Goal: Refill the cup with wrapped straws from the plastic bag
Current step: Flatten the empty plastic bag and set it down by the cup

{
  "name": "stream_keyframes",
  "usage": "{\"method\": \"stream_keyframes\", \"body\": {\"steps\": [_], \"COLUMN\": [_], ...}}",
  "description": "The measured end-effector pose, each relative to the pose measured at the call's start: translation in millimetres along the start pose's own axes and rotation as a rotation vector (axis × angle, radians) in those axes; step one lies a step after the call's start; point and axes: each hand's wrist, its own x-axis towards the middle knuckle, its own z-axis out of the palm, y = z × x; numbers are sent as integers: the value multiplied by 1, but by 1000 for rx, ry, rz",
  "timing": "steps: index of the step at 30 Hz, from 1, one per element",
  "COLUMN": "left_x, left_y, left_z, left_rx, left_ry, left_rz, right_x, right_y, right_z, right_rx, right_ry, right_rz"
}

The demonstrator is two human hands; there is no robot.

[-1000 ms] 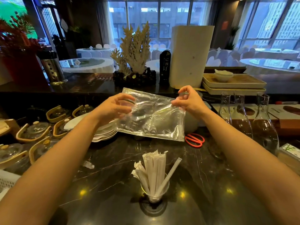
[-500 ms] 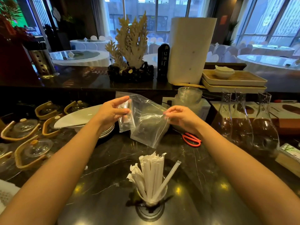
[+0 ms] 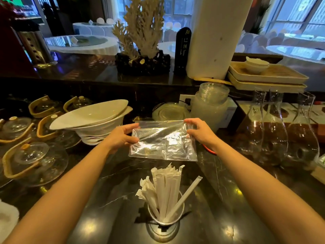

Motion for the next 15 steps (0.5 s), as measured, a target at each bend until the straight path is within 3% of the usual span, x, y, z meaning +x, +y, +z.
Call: {"method": "stream_keyframes", "body": {"steps": [6, 10, 15], "left_x": [8, 11, 12], "left_y": [-51, -82, -108], "left_z": [10, 13, 26], "left_rx": [193, 424, 719], "left_ry": [-67, -115, -139], "left_rz": [-93, -145, -139], "right_x": [-3, -16, -26], "right_y": [44, 65, 79], "right_z": [28, 51, 74], "right_rx": [-11, -26, -266], "right_ry": [-287, -301, -365], "right_rz": [104, 160, 148]}}
